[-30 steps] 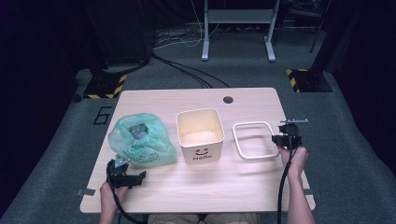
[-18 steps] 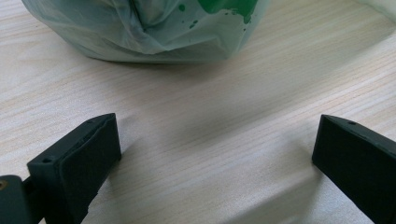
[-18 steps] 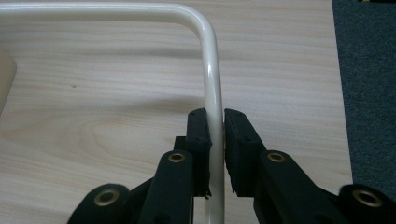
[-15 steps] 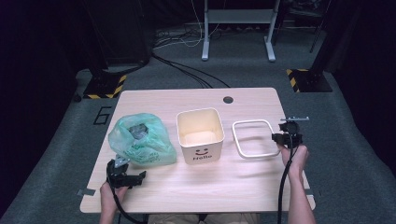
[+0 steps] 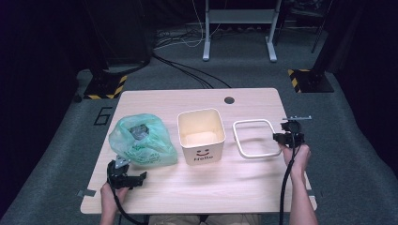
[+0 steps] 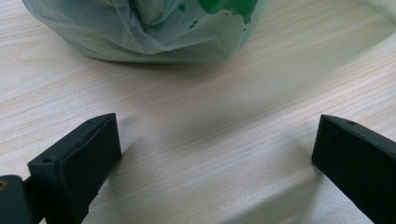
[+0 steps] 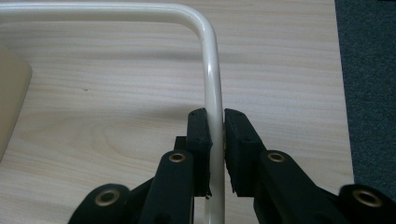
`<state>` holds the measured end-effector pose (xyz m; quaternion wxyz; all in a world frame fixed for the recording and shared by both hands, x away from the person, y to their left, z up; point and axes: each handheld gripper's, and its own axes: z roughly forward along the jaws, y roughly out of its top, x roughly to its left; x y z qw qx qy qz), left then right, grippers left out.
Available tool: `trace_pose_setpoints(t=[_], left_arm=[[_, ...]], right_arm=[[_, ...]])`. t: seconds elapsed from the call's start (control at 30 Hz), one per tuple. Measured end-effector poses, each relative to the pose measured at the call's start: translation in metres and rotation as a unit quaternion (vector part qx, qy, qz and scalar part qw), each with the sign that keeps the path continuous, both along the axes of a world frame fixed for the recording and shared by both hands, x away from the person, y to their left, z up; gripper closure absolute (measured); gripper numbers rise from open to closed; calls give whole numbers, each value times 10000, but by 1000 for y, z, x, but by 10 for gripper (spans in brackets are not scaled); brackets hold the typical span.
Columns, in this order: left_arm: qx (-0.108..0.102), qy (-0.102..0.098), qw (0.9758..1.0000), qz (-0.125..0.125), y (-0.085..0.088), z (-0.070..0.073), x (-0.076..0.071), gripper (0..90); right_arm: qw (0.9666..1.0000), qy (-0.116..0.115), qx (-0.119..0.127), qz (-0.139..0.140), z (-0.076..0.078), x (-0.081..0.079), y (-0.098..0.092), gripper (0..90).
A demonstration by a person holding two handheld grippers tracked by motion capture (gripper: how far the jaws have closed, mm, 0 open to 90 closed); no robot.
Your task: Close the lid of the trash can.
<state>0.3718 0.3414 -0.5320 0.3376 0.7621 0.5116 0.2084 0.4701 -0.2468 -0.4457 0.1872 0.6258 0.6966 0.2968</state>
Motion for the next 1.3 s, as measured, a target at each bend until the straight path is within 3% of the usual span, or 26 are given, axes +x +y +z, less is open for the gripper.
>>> trace_pose_setpoints(t=[1.3], left_arm=[[2,-15,10000,2,0,0,0,14]], right_arm=[[9998,-134,-5,119,34,5,11,808]])
